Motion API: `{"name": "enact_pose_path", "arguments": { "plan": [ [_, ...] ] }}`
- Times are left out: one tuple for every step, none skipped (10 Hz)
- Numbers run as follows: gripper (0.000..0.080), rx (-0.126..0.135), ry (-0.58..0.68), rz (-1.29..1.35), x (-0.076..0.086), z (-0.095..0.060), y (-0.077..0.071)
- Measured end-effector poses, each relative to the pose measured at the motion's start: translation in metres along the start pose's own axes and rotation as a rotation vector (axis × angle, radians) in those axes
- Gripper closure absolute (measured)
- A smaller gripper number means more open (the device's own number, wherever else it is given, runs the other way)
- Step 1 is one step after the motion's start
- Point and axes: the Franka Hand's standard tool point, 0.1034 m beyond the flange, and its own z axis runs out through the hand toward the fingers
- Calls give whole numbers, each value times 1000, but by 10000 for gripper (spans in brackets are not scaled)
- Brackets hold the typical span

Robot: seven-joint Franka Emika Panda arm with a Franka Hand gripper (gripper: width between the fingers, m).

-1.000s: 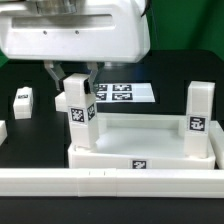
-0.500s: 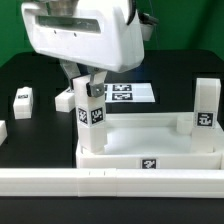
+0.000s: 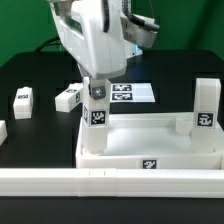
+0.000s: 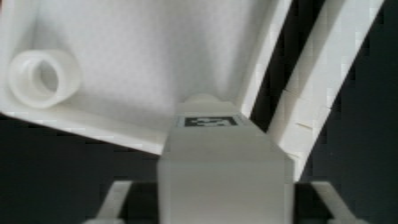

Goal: Assemble desk

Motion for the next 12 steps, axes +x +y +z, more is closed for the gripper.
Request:
{"name": "enact_pose_path", "arguments": {
  "plan": [
    [318, -5, -2, -57, 0, 0, 0],
    [318, -10, -7, -106, -1, 0, -1],
    [187, -11, -5, -148, -2, 0, -4],
    [161, -9, -7, -220, -2, 1, -4],
    [161, -9, -7, -310, -2, 1, -4],
    [152, -9, -8, -398, -2, 1, -3],
    [152, -9, -9, -466, -2, 1, -3],
    [151, -9, -9, -512, -2, 2, -3],
    [151, -10, -9, -606, -1, 2, -3],
    [151, -23, 2, -729, 1, 1, -2],
    [151, -28, 6, -832, 3, 2, -2],
    [151, -32, 9, -942, 4, 2, -2]
  ]
}}
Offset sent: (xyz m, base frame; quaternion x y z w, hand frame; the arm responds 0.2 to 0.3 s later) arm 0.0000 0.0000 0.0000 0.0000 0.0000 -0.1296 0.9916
